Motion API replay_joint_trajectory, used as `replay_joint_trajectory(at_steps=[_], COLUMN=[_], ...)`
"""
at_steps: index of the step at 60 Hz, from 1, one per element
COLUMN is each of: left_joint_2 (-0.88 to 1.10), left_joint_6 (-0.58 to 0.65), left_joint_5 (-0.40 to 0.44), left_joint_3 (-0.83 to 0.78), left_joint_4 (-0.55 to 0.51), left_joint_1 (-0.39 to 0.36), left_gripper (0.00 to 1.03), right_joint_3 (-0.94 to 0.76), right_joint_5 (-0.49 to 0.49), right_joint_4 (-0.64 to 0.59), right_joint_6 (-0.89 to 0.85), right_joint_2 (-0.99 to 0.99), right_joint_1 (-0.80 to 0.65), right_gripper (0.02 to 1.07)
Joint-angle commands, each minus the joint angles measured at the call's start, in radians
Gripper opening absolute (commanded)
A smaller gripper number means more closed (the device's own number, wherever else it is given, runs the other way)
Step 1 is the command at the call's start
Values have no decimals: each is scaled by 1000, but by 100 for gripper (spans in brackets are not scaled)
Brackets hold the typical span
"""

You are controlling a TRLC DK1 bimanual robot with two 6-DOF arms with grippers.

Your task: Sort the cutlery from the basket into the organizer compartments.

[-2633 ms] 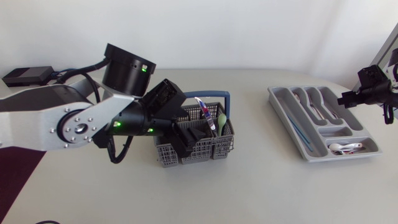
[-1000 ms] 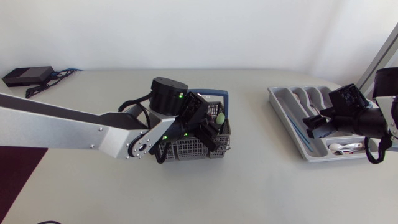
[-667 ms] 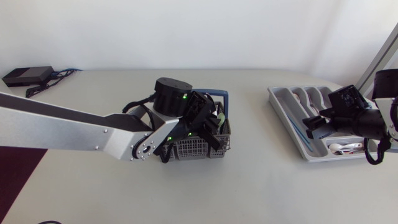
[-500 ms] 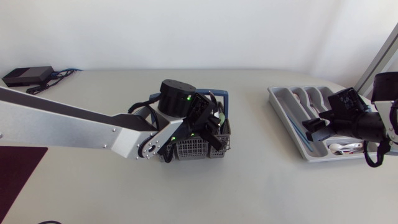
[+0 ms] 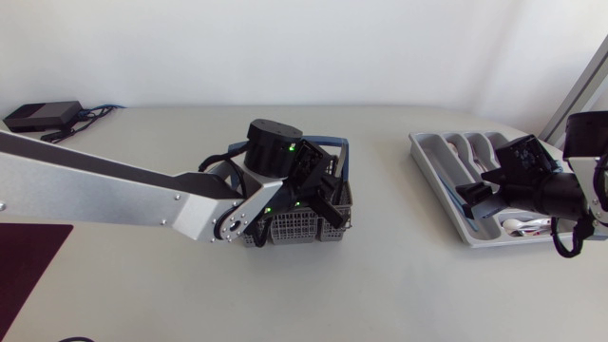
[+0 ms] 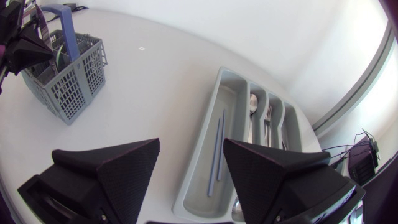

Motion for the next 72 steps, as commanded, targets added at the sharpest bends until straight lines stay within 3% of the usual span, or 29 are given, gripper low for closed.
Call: replay_joint_trajectory(at_steps=[1, 24, 41, 50, 61, 72], left_joint_2=[-43, -219, -391, -480, -531, -528], left_joint_6=[4, 80, 80, 67, -18, -61], left_joint_5=[-6, -73, -78, -75, 54, 252], left_joint_3=[-33, -96, -56, -21, 5, 31], left_joint_4=[19, 37, -56, -145, -250, -355], left_joint_1=[-11, -126, -113, -95, -6, 63], left_gripper=[3, 3, 3, 3, 3, 3], right_joint_3=[-22, -34, -14, 20, 69, 72], right_joint_5=[4, 4, 3, -72, -255, -336], right_joint_4=[2, -40, -119, -198, -299, -334], right_joint_6=[2, 4, 30, 56, 91, 99], right_joint_2=[-18, -122, -251, -306, -346, -363], right_joint_1=[17, 81, 162, 199, 231, 328], right_gripper=[76, 77, 77, 77, 77, 76])
